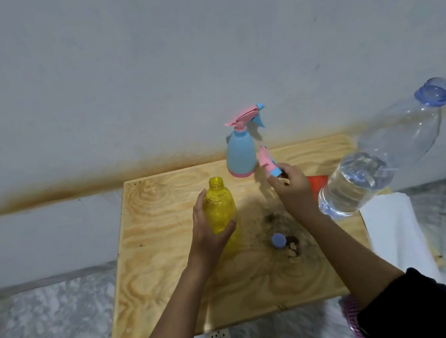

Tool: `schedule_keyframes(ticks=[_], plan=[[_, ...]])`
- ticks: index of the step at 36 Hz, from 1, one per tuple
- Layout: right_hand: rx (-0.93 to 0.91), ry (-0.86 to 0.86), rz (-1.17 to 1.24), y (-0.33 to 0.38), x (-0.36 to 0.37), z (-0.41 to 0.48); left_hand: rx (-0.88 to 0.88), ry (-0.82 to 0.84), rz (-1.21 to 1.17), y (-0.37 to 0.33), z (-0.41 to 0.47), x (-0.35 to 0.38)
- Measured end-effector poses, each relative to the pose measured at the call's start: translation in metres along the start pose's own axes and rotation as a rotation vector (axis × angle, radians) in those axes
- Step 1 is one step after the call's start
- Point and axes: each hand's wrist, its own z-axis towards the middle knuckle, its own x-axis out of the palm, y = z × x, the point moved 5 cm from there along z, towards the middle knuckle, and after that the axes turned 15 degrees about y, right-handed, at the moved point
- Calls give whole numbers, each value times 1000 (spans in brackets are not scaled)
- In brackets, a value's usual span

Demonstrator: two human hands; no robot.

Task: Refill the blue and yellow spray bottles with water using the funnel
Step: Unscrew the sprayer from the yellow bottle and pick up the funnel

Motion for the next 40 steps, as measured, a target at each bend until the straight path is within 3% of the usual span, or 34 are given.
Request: schedule_keyframes(ticks=[4,11,22,25,30,40], plan=[[46,30,-119,-31,14,-2,62,-5,35,3,1,1],[209,85,-97,-61,42,-10,135,57,71,5,5,5],[148,18,-100,-63,59,-5,175,76,91,22,14,4],[141,-113,-99,-62,51,-9,188,43,98,28,16,1],[116,-510,-42,-51,19,-19,216,43,167,35,20,2],[324,-597,-97,-66,4,15,255,133,135,37,27,0]])
